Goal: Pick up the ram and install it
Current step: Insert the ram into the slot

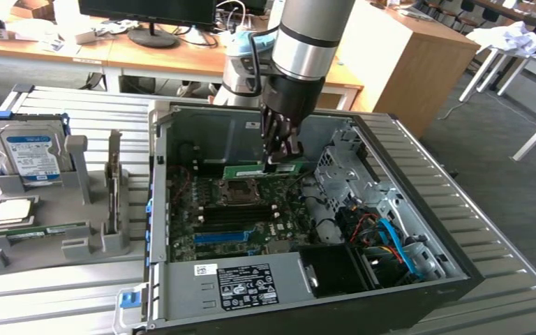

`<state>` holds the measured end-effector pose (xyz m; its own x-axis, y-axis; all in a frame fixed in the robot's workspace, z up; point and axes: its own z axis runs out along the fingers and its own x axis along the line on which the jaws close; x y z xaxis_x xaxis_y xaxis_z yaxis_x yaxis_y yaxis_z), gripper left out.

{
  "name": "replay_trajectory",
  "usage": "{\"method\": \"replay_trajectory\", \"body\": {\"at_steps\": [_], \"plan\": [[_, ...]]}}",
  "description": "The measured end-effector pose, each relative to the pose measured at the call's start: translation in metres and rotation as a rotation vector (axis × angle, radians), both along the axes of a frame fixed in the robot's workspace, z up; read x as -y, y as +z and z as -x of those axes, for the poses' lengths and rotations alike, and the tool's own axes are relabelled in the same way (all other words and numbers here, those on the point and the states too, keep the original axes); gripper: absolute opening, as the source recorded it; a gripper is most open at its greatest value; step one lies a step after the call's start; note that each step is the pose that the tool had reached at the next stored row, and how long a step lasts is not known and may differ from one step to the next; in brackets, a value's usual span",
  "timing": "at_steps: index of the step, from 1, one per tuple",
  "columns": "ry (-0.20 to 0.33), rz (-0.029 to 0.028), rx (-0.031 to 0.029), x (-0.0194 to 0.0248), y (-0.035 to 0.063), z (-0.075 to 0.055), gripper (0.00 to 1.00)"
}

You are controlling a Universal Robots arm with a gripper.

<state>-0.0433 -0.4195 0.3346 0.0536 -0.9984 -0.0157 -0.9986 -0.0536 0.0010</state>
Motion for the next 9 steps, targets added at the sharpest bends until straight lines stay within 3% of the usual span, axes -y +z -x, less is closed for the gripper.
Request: {"method": "replay_trajectory", "body": {"at_steps": [9], "plan": [[0.0,0.0,0.0,0.0,-0.0017,0.0,0.13]]}}
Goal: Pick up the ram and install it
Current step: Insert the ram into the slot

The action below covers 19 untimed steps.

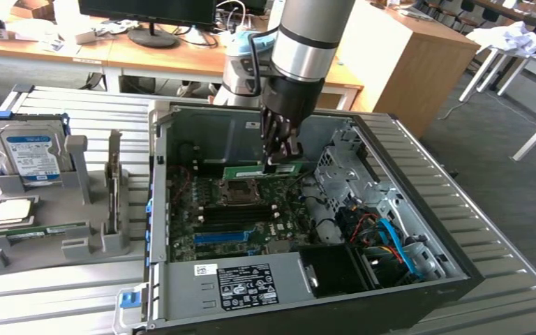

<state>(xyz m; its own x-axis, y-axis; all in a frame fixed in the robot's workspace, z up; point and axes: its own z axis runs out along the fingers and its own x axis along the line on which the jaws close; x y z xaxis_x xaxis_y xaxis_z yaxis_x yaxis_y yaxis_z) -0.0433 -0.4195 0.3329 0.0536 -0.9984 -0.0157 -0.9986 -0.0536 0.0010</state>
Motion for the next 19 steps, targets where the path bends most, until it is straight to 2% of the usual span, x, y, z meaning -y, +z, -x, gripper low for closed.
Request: {"method": "replay_trajectory", "body": {"at_steps": [19], "plan": [[0.0,0.0,0.0,0.0,-0.0036,0.0,0.13]]}}
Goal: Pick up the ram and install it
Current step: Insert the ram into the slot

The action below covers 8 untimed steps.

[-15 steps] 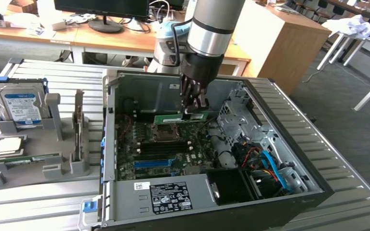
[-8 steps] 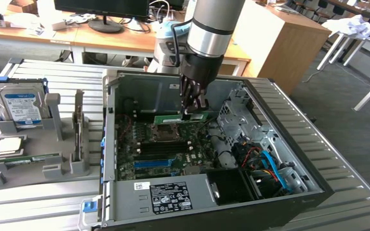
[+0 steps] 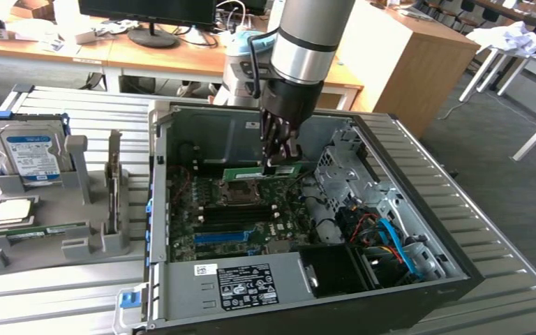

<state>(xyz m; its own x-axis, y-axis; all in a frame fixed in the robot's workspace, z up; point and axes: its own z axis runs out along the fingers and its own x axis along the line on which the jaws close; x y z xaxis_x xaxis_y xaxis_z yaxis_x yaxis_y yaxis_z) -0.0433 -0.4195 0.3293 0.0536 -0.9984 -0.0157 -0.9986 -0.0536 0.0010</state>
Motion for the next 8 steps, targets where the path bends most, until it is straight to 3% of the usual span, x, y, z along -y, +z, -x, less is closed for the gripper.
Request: {"method": "replay_trajectory", "body": {"at_steps": [8], "plan": [[0.0,0.0,0.0,0.0,-0.0015,0.0,0.13]]}}
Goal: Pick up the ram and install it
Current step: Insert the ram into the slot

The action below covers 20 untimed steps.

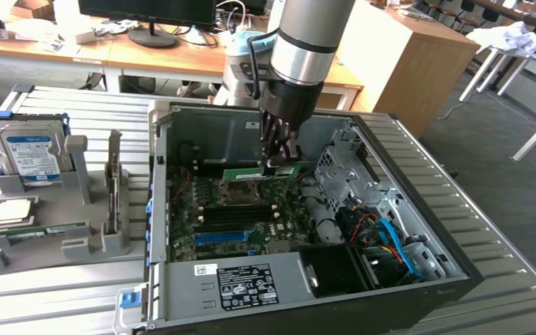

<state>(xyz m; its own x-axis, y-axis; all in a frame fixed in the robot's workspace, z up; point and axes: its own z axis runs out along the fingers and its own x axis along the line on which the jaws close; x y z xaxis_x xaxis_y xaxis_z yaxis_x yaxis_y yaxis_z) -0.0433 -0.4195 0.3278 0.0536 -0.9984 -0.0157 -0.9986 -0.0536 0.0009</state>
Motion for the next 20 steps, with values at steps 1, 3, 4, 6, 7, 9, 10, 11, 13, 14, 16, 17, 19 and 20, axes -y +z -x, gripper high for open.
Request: {"method": "replay_trajectory", "body": {"at_steps": [1,3,4,6,7,9,10,11,13,14,16,17,19,20], "plan": [[0.0,0.0,0.0,0.0,-0.002,0.0,0.13],[0.0,0.0,-0.0001,0.0,-0.004,0.0,0.13],[0.0,-0.0001,-0.0001,0.0,-0.0042,0.0,0.13],[0.0,0.0,-0.0001,0.0,-0.0046,0.0,0.13],[0.0,0.0,-0.0001,0.0,-0.0057,0.0,0.13],[0.0,0.0,-0.0001,0.0,-0.007,0.0,0.13],[0.0,0.0,-0.0001,0.0,-0.0071,0.0001,0.13],[0.0,0.0,-0.0001,0.0,-0.0072,0.0003,0.13],[0.0,-0.0001,0.0,0.0,-0.0076,0.0008,0.13],[0.0,-0.0001,0.0,0.0,-0.0078,0.0012,0.13],[0.0,0.0,-0.0001,0.0001,-0.0081,0.0023,0.13],[0.0,0.0,-0.0001,0.0001,-0.0083,0.0029,0.13],[0.0,0.0,0.0,0.0001,-0.0087,0.004,0.13],[0.0,0.0,-0.0001,0.0001,-0.0088,0.0044,0.13]]}}
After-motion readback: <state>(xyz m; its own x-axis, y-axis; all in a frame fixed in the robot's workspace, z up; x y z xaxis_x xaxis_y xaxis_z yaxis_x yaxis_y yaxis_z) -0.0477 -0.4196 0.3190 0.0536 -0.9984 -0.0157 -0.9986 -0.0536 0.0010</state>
